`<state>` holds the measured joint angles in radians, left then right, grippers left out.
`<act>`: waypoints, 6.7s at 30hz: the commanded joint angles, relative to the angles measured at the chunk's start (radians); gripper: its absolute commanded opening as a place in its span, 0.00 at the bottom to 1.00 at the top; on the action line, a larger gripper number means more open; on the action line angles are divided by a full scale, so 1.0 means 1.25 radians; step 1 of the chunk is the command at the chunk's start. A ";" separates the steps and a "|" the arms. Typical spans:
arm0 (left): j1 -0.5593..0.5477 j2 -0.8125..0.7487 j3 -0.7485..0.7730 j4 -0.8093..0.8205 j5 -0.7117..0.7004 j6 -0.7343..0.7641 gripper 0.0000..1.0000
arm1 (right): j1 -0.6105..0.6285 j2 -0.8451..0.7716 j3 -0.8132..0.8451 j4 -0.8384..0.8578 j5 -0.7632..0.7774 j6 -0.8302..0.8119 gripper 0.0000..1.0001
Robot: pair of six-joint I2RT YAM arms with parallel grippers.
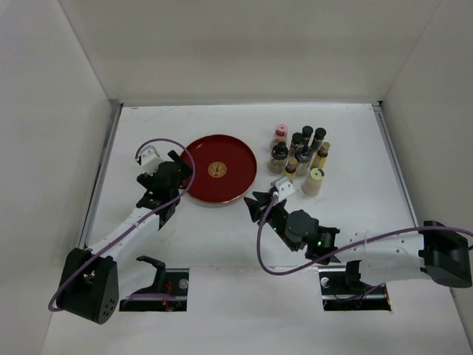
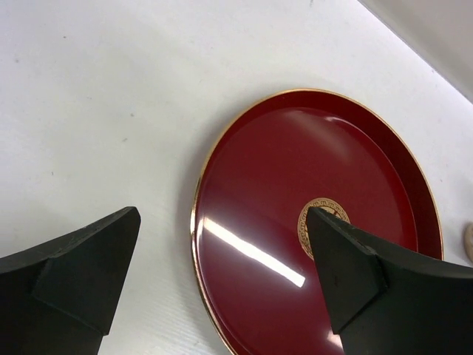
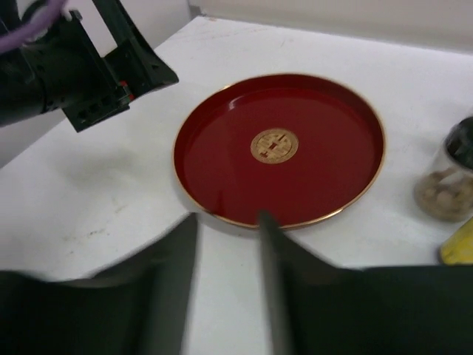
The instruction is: Organize the condiment bottles
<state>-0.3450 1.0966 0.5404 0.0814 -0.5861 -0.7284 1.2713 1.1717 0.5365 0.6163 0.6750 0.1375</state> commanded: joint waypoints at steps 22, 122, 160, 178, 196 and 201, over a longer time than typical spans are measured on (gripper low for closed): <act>0.170 -0.054 -0.191 0.243 0.158 -0.160 1.00 | -0.448 -0.027 0.232 -0.500 -0.081 0.214 0.64; 0.256 -0.022 -0.229 0.305 0.266 -0.230 1.00 | -0.272 0.788 1.135 -0.384 -0.200 0.048 0.69; 0.258 0.012 -0.222 0.325 0.297 -0.230 1.00 | -0.575 0.425 0.475 -0.333 -0.150 0.111 0.39; 0.261 0.019 -0.227 0.335 0.304 -0.236 1.00 | -0.431 0.455 0.703 -0.302 -0.117 0.026 0.28; 0.257 0.031 -0.225 0.341 0.306 -0.242 1.00 | -0.389 0.855 1.150 -0.378 -0.210 0.059 0.28; 0.258 0.035 -0.225 0.342 0.312 -0.244 1.00 | -0.386 0.895 1.167 -0.380 -0.211 0.068 0.29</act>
<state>-0.0265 1.1404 0.2584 0.4606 -0.2062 -1.0229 0.7765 2.2871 1.9285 0.0811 0.4160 0.2039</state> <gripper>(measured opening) 0.997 0.372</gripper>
